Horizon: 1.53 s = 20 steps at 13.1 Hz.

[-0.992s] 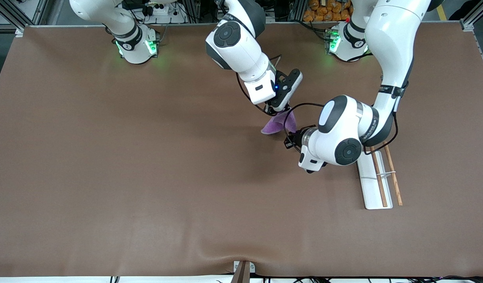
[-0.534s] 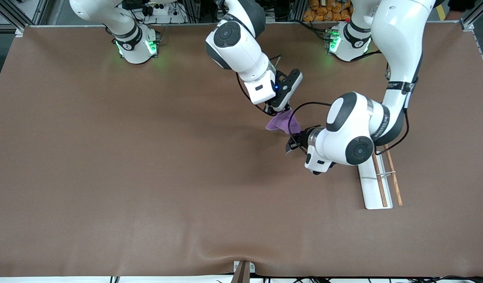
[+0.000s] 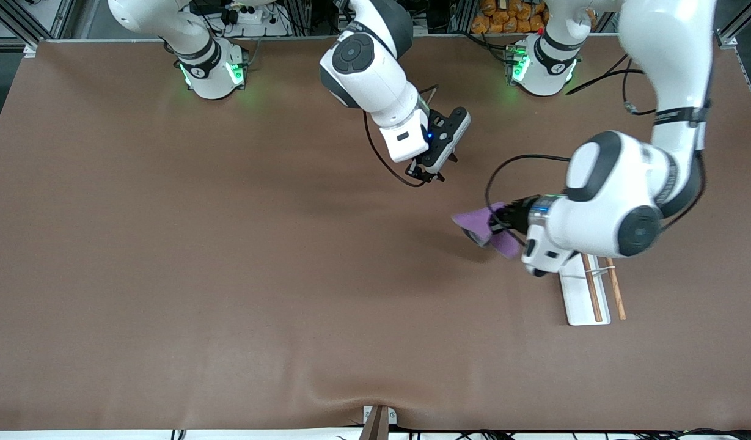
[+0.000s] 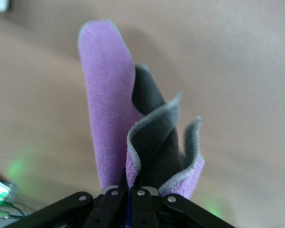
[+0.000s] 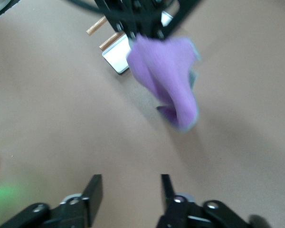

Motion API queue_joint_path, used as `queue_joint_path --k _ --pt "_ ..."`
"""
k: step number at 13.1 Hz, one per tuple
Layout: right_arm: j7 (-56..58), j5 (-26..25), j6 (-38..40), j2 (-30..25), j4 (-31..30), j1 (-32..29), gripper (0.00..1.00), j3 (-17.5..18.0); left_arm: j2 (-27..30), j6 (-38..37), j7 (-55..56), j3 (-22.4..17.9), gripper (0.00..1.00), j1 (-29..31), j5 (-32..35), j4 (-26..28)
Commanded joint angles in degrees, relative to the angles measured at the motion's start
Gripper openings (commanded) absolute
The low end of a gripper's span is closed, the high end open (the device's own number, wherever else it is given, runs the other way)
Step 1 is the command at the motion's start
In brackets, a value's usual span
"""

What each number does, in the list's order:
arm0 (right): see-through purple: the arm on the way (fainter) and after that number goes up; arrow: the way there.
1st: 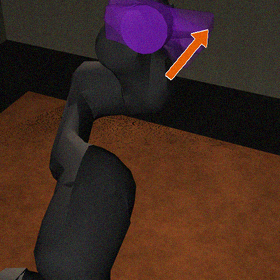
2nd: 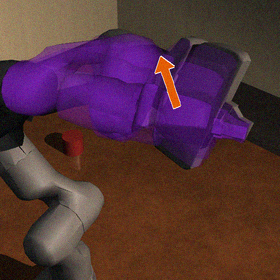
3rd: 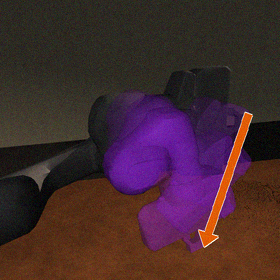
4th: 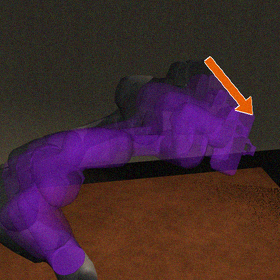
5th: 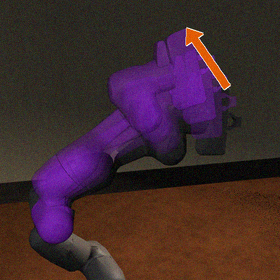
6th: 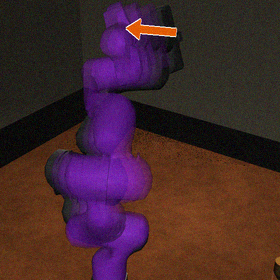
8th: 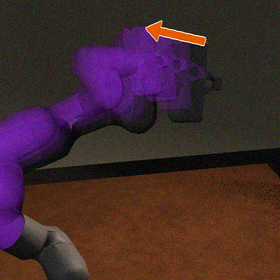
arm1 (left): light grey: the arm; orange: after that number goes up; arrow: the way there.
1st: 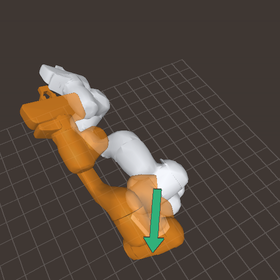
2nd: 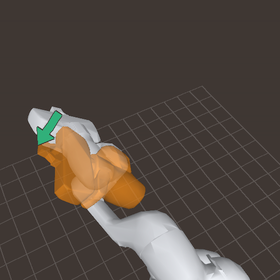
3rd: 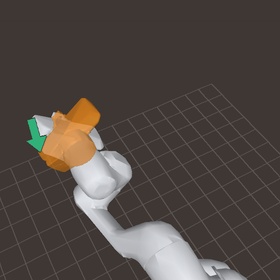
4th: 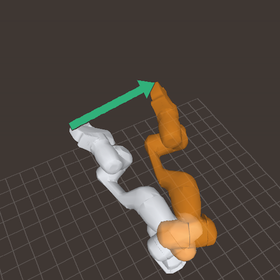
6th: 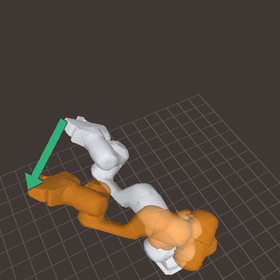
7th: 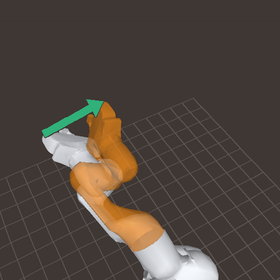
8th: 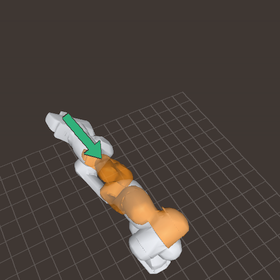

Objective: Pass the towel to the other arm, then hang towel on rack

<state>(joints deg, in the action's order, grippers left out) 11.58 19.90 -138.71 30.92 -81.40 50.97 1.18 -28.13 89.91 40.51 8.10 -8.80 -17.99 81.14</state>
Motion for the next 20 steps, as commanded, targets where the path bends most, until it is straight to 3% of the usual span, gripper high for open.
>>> queue_joint_path --k 1,9,16,20 --pt "-0.2 1.1 0.6 0.5 1.3 -0.5 1.0 0.4 1.2 -1.5 -7.2 0.2 0.0 3.5 3.4 0.4" --pt "-0.3 1.1 1.0 0.3 1.2 -1.8 1.0 0.1 -1.3 -0.5 -27.7 0.2 0.0 14.7 11.3 0.5" --pt "-0.4 1.1 20.3 -3.9 1.1 -21.8 1.0 0.1 -2.9 8.6 -37.8 0.2 0.0 21.7 11.2 0.5" --pt "-0.4 -1.2 36.7 -8.5 0.8 -32.6 1.0 -1.7 -4.1 11.8 -43.0 0.2 0.0 24.8 10.7 0.5"
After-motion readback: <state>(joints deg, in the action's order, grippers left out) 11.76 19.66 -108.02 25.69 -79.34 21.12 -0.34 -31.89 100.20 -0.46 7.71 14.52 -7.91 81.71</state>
